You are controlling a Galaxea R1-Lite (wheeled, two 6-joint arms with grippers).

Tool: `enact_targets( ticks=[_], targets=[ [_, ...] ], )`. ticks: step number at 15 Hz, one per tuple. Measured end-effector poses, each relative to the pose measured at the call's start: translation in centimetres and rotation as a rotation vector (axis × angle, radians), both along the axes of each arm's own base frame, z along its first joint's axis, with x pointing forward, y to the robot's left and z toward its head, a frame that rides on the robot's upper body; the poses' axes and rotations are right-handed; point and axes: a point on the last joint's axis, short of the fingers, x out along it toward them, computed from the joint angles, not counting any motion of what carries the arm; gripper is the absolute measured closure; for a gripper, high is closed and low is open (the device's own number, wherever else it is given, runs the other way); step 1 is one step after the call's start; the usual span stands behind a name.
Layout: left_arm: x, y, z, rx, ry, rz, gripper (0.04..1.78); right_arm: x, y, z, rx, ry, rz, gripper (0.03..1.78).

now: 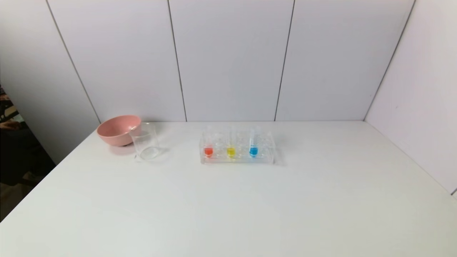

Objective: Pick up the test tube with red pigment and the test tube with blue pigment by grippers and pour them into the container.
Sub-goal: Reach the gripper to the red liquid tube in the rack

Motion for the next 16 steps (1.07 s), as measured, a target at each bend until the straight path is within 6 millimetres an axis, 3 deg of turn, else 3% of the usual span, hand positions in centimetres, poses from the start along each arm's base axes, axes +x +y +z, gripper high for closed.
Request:
enact_targets(
  ticks=[11,16],
  targets=[
    [-0.1,0.0,0.3,0.013,-0.008,0.004,0.06,0.0,0.0,0.0,0.000,0.000,0.000,0.04],
    [0.5,0.0,5.7,-0.006,-0.025,-0.031,0.06,0.0,0.0,0.0,0.000,0.000,0.000,0.04]
  ],
)
